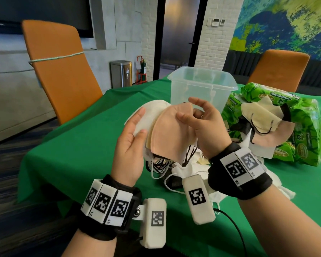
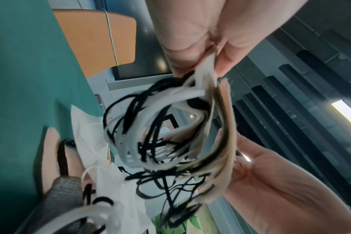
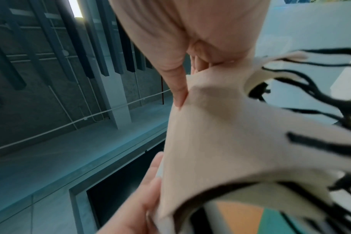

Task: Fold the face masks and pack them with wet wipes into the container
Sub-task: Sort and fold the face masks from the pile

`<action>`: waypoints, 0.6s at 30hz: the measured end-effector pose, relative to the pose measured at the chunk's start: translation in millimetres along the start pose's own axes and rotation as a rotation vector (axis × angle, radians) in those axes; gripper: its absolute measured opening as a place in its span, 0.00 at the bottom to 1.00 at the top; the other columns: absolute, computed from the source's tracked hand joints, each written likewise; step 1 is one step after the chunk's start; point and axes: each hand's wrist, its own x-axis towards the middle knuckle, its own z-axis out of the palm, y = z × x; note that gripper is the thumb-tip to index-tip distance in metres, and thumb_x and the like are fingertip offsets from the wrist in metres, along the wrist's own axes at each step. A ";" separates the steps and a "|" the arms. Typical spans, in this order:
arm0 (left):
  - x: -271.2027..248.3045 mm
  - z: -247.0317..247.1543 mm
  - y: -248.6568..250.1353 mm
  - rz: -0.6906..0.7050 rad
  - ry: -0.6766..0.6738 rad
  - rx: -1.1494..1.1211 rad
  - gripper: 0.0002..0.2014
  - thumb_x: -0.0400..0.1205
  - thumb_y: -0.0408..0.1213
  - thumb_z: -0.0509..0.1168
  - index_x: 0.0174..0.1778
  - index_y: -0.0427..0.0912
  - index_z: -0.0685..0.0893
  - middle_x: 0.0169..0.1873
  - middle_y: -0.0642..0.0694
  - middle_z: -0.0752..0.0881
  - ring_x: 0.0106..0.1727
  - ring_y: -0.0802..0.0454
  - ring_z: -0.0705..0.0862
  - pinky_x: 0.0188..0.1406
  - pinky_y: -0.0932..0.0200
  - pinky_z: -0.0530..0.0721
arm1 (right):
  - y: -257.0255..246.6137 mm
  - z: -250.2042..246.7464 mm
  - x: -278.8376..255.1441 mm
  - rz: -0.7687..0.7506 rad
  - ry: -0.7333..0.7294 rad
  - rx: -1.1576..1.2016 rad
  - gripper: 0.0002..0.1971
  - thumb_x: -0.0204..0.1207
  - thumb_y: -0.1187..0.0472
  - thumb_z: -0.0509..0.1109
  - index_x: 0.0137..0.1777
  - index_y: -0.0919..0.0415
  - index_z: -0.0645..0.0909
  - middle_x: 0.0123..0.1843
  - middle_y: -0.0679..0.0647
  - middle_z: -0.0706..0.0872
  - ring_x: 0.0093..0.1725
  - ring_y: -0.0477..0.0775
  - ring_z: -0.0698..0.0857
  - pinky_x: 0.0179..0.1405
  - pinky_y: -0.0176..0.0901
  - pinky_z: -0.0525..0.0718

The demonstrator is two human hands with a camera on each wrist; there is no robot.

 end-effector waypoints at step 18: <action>-3.2 11.2 3.1 0.039 0.041 -0.107 0.37 0.76 0.11 0.59 0.71 0.55 0.61 0.69 0.38 0.78 0.59 0.59 0.84 0.58 0.64 0.82 | 6.6 5.1 -2.5 0.023 -0.107 0.140 0.07 0.79 0.69 0.62 0.46 0.66 0.83 0.40 0.57 0.88 0.39 0.51 0.86 0.44 0.42 0.85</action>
